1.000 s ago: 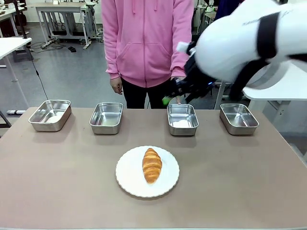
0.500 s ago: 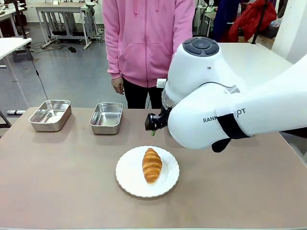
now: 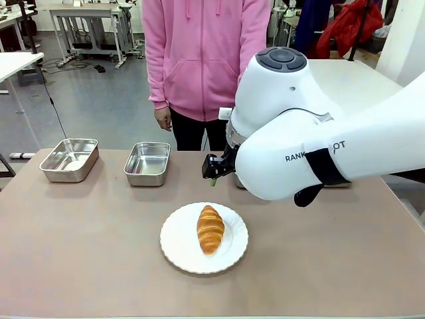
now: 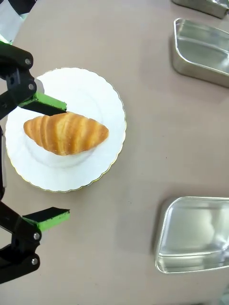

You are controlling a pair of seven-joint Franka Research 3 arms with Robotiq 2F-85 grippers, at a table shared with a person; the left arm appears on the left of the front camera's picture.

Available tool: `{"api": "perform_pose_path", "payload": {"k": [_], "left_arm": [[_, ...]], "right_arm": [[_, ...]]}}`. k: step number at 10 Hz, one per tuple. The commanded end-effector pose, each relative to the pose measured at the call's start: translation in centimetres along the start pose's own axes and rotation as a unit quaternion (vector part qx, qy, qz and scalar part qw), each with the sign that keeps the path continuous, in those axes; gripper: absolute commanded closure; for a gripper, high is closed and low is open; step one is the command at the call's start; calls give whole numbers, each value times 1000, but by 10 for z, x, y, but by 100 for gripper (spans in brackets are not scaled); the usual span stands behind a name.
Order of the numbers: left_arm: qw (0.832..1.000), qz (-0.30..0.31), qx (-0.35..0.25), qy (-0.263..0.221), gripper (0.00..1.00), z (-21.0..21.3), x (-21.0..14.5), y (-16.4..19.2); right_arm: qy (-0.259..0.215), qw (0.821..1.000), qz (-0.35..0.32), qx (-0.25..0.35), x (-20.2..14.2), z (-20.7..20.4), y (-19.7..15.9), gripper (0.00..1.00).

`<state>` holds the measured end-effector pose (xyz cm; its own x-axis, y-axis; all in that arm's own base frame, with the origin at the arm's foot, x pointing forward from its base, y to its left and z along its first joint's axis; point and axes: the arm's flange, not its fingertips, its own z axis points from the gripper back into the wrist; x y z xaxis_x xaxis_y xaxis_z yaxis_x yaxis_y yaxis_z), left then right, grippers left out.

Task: Place the bread in the container.
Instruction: Place the Butter Roll into the Airtight Container indicated by the human.

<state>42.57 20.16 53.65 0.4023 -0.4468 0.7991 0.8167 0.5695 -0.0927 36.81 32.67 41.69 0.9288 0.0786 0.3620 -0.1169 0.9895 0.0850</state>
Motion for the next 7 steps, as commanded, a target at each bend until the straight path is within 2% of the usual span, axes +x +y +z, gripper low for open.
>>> {"api": "perform_pose_path", "payload": {"k": [1,3,7], "left_arm": [[1000,-5,-2,-2,0,2,0,-2],[1000,-5,-2,-2,0,2,0,-2],[1000,-5,-2,-2,0,2,0,-2]], "right_arm": [[14,1000,25,-8,-15,4,15,0],[26,1000,0,-6,-19,-1,40,0],[58,997,-48,-20,-20,-44,47,0]]}}
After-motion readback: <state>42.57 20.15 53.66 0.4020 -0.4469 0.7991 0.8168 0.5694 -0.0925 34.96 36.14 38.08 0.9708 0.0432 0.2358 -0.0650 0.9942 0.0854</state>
